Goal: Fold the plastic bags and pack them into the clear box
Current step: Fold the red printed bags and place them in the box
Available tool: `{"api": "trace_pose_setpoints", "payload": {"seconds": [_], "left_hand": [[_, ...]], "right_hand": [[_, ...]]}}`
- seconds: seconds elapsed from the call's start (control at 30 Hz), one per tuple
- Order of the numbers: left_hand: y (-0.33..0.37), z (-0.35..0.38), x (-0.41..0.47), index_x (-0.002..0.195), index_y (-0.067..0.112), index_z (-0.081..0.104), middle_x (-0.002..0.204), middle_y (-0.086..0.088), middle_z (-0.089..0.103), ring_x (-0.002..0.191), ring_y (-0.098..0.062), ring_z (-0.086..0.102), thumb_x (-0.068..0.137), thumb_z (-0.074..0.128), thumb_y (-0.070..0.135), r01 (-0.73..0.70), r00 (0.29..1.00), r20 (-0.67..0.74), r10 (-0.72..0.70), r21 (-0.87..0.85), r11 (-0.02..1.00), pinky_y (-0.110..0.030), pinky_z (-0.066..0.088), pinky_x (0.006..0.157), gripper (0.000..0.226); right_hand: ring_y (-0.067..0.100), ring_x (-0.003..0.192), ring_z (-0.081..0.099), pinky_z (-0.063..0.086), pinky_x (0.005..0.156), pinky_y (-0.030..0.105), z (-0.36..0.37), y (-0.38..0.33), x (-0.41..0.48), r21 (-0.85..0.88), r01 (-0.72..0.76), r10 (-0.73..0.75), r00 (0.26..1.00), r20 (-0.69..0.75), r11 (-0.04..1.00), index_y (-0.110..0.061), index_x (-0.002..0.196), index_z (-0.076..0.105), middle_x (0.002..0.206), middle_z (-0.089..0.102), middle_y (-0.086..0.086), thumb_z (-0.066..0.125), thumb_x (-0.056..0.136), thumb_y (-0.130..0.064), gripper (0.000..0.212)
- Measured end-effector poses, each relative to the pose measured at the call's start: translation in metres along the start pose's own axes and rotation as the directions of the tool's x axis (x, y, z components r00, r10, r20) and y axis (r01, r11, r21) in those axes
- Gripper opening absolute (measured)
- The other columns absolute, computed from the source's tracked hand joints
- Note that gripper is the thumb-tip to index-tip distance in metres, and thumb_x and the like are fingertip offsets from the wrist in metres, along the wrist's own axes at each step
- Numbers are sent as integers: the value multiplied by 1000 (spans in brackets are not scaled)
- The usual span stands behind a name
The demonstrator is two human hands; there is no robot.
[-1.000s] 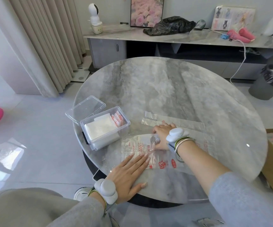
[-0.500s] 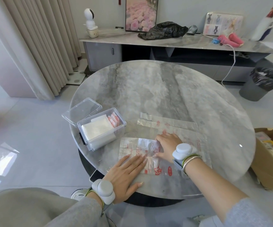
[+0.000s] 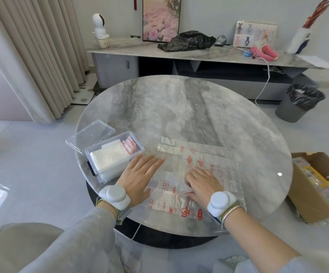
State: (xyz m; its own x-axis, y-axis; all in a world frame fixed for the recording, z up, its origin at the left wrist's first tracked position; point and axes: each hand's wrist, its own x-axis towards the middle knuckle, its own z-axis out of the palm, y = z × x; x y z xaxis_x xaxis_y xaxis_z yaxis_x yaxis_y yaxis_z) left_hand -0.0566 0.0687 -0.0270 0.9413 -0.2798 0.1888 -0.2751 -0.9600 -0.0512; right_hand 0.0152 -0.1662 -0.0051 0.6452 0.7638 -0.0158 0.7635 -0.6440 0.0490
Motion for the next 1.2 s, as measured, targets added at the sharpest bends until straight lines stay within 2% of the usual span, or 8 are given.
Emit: {"api": "trace_pose_setpoints", "payload": {"seconds": [0.1,0.2,0.33,0.73,0.87,1.0,1.1,1.2], "left_hand": [[-4,8,0,144,18,41,117,3,61,111,-22,55,65,80,40,-20,1000,-9,21,65,998,-39,23,110,91],[-5,11,-2,113,23,63,101,6,63,93,-20,59,60,85,35,-15,997,-74,19,59,998,-32,32,95,59],[-5,16,-12,87,23,63,88,8,61,80,-17,57,56,83,9,10,995,-99,-8,20,1000,-30,36,80,40],[0,10,-42,89,28,70,91,11,66,81,-12,64,48,89,10,-53,998,31,53,-15,999,-24,56,68,49],[0,14,-46,91,28,70,93,10,65,82,-13,63,45,89,12,-59,996,75,58,14,998,-26,56,66,53],[9,8,-46,98,26,72,104,8,68,97,-15,64,51,85,14,-28,1000,-4,28,-32,999,-28,57,80,50],[24,10,-47,141,15,50,150,-3,43,140,-22,38,83,56,28,-73,997,-8,72,-102,992,-38,29,115,60],[38,26,-56,152,10,28,159,-7,23,148,-23,20,101,26,40,-121,990,65,126,-77,990,-41,15,114,60]], "right_hand": [[10,57,50,37,62,21,6,-4,-1,-80,-3,0,1000,-30,997,-27,64,37,63,48,-13,92,33,-36,64],[12,55,49,36,58,22,11,-6,-4,-110,14,-18,999,-37,994,-25,62,46,62,48,-11,92,32,-26,55],[15,54,50,36,46,23,11,-10,-7,-127,-2,-3,999,-37,992,-21,63,52,64,50,-6,87,31,-11,49],[18,57,56,29,39,25,1,-28,-32,-219,3,9,999,52,976,-18,62,62,62,55,-2,87,25,-10,45],[23,96,56,40,54,31,-6,-39,-45,-184,-82,102,990,100,980,-14,98,64,98,60,3,77,63,-11,37],[24,134,27,45,84,34,-5,-53,-59,-156,-131,178,922,345,979,-15,140,35,142,35,2,54,85,-15,58],[24,137,25,45,93,35,-11,-62,-65,-119,-159,189,929,319,980,-13,143,33,150,27,3,54,86,-21,62],[23,138,37,41,105,38,-3,-77,-63,11,-226,222,965,140,974,-9,134,53,146,43,6,41,82,-29,57]]}}
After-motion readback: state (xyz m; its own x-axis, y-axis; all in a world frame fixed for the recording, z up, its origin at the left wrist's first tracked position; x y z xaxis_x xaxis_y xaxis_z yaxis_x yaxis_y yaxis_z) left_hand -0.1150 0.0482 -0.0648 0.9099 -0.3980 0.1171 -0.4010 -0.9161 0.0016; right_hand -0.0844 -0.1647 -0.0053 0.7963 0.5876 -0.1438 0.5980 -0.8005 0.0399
